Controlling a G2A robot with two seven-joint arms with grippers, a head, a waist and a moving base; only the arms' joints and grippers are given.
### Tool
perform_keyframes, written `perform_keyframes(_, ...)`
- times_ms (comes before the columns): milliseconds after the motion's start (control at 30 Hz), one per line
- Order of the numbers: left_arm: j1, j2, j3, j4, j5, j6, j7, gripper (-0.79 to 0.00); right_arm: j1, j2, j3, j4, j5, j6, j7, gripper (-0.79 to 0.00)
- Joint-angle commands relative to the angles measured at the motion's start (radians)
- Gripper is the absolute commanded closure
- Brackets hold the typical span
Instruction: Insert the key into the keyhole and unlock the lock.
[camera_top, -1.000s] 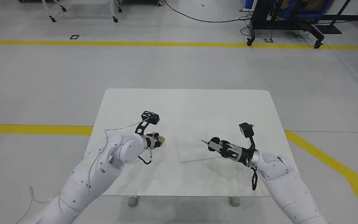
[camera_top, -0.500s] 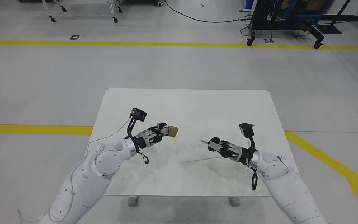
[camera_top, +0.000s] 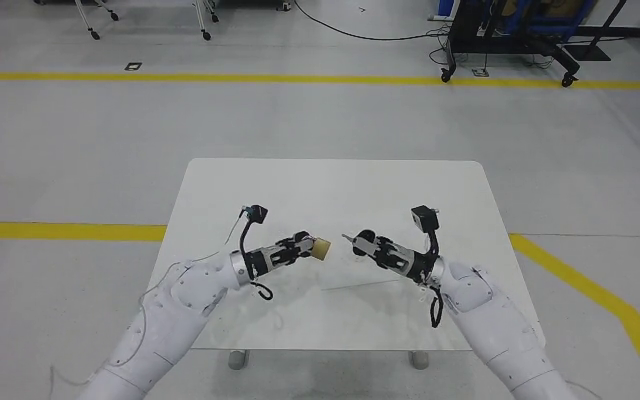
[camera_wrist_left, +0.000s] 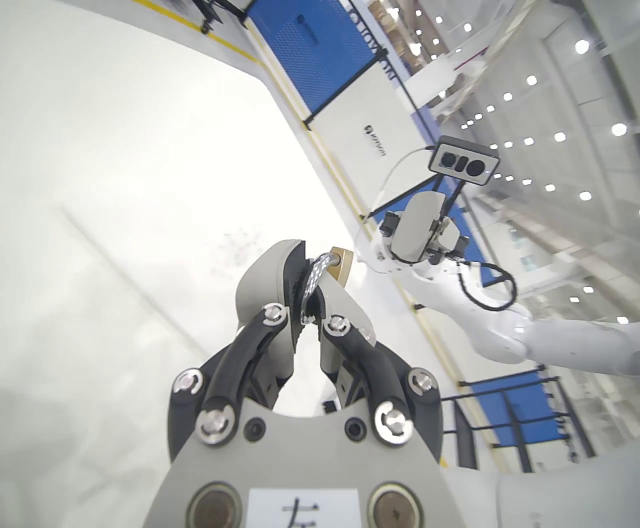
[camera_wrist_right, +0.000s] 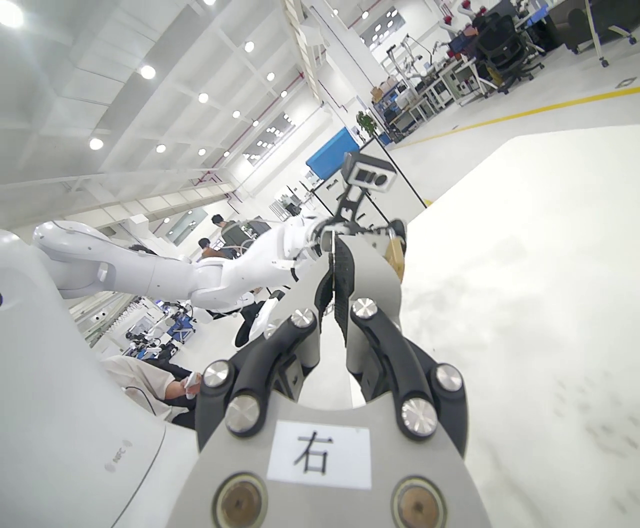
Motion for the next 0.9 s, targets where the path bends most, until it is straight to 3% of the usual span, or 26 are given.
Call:
perform_keyframes(0, -0.033, -0.012, 0.026, 0.049, -0.055, -0.014, -0.039, 0.000, 0.036, -0.010, -0.028, 0.017, -0.012, 0.010, -0.019, 0.000)
perform_keyframes(300, -0.089, -0.035, 0.049, 0.139, -0.130, -0.084, -0.107, 0.000, 0.140, -0.049, -0.132, 0.109, -0.066, 0.034, -0.077, 0.000)
perform_keyframes(867, -0.072, -0.046, 0.037, 0.098, -0.056, -0.078, -0.047, 0.000, 0.161, -0.061, -0.146, 0.159, -0.113, 0.074, -0.122, 0.000)
